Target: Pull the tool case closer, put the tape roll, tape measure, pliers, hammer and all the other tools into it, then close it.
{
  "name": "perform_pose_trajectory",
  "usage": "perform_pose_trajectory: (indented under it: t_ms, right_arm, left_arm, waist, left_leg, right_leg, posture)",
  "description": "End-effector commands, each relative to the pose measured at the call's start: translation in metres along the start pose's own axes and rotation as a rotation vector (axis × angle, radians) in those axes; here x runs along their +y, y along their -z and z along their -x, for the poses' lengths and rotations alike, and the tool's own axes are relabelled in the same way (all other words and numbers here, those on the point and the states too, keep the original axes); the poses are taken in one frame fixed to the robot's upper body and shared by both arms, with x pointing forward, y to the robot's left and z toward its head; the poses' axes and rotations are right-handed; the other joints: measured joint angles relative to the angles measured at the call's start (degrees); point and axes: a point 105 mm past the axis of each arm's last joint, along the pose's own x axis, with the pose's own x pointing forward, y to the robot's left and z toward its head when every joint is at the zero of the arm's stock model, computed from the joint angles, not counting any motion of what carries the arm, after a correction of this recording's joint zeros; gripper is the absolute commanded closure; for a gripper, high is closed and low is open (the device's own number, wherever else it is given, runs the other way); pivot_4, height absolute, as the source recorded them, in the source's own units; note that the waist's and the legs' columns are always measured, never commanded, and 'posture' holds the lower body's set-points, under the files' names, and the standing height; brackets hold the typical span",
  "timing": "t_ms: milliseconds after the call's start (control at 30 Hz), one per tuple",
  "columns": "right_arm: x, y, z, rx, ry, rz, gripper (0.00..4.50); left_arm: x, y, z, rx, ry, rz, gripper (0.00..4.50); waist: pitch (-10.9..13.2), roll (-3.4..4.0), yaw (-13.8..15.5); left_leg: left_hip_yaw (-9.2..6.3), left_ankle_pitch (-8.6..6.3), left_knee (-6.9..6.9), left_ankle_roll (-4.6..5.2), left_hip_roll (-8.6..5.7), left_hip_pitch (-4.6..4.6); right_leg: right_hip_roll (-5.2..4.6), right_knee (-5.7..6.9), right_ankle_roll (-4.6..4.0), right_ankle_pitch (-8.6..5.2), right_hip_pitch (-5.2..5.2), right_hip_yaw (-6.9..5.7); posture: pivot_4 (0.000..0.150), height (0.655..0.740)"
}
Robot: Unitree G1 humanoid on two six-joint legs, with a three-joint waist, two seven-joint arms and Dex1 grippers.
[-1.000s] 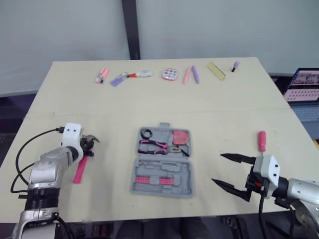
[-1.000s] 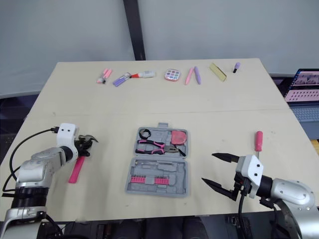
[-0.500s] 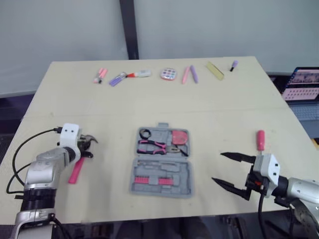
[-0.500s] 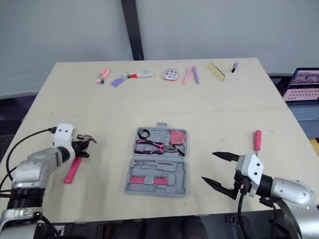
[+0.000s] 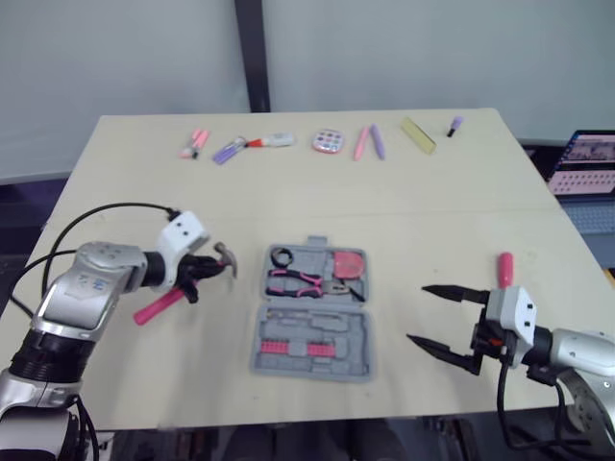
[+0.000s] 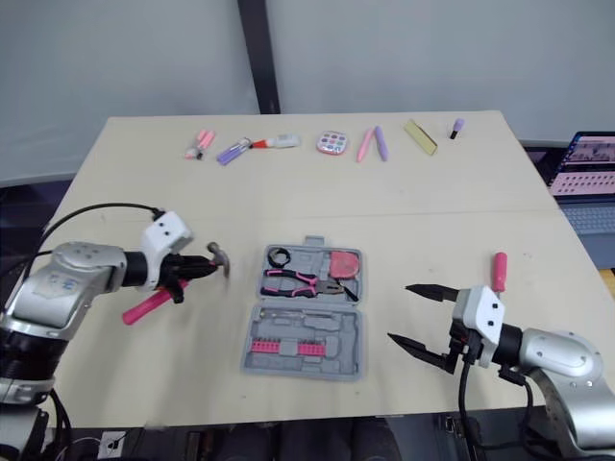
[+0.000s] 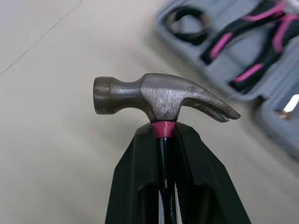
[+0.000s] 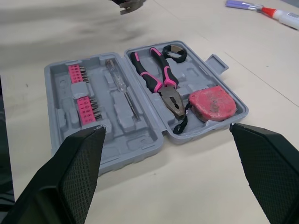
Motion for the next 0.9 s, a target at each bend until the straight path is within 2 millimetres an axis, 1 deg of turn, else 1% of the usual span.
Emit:
perform_pose_trajectory:
  t_ms: [33,133,267,333,433,533,633,733,900]
  right_arm:
    - [0.002,-0.004,0.0,-0.008,-0.027,0.013,0.0]
    - [0.004,-0.003,-0.001,-0.003,-0.056,0.0,0.0]
    - [0.005,-0.002,-0.003,-0.003,-0.078,-0.007,0.0]
    - [0.007,-0.001,-0.005,-0.004,-0.104,-0.016,0.0]
    - [0.009,0.0,-0.007,0.001,-0.128,-0.015,0.0]
    - [0.007,0.0,-0.007,0.003,-0.138,-0.016,0.0]
    - [0.006,0.001,-0.007,0.008,-0.146,-0.015,0.0]
    - [0.006,0.002,-0.006,0.01,-0.147,-0.016,0.0]
    - [0.006,0.003,-0.005,0.013,-0.139,-0.017,0.0]
  left_arm:
    - [-0.018,-0.015,0.003,0.011,0.082,-0.103,4.47]
    - [-0.037,-0.021,0.0,0.036,0.155,-0.162,4.47]
    - [-0.049,-0.025,-0.002,0.055,0.195,-0.213,4.47]
    - [-0.059,-0.033,-0.009,0.047,0.229,-0.248,4.47]
    - [-0.069,-0.041,-0.015,0.036,0.261,-0.278,4.47]
    - [-0.084,-0.053,-0.027,0.038,0.289,-0.322,4.47]
    - [-0.095,-0.063,-0.034,0.025,0.317,-0.321,4.47]
    - [-0.107,-0.07,-0.041,0.025,0.348,-0.346,4.47]
    - [-0.121,-0.075,-0.047,0.035,0.396,-0.373,4.47]
  waist:
    - [0.05,0.02,-0.5]
    - [0.09,0.06,-0.59]
    - [0.09,0.05,-0.15]
    - [0.09,0.05,0.01]
    - [0.11,0.05,0.38]
    - [0.11,0.04,0.33]
    - [0.11,0.04,0.24]
    - [0.11,0.04,0.08]
    - [0.11,0.04,0.14]
  left_leg:
    - [0.03,0.0,0.0,0.0,0.0,0.0]
    - [0.04,0.0,0.0,0.01,0.01,-0.02]
    - [0.03,-0.01,0.06,0.03,0.01,-0.03]
    - [0.02,-0.01,0.06,0.03,0.01,-0.03]
    - [0.0,-0.01,0.13,0.06,0.0,-0.06]
    - [-0.01,-0.01,0.2,0.07,-0.01,-0.1]
    - [-0.01,-0.01,0.2,0.08,-0.01,-0.11]
    - [-0.02,-0.01,0.16,0.08,0.0,-0.12]
    - [-0.02,0.0,0.2,0.08,0.0,-0.12]
  right_leg:
    - [0.0,0.0,0.0,0.0,-0.02,0.02]
    - [0.01,-0.02,0.0,0.0,-0.04,0.03]
    - [0.01,-0.03,0.0,0.0,-0.02,0.03]
    - [0.01,-0.03,0.0,0.0,-0.02,0.04]
    - [0.0,-0.02,0.01,0.0,0.0,0.03]
    - [0.01,-0.03,0.04,0.02,0.01,0.04]
    - [0.02,-0.02,0.04,0.02,0.0,0.04]
    - [0.02,-0.03,0.04,0.02,-0.04,0.03]
    - [0.02,-0.03,0.04,0.02,-0.02,0.03]
  posture:
    - [0.15,0.74]
    - [0.15,0.74]
    - [0.15,0.74]
    - [0.15,0.74]
    - [0.15,0.74]
    - [0.15,0.74]
    - [0.15,0.74]
    - [0.15,0.74]
    - [0.15,0.74]
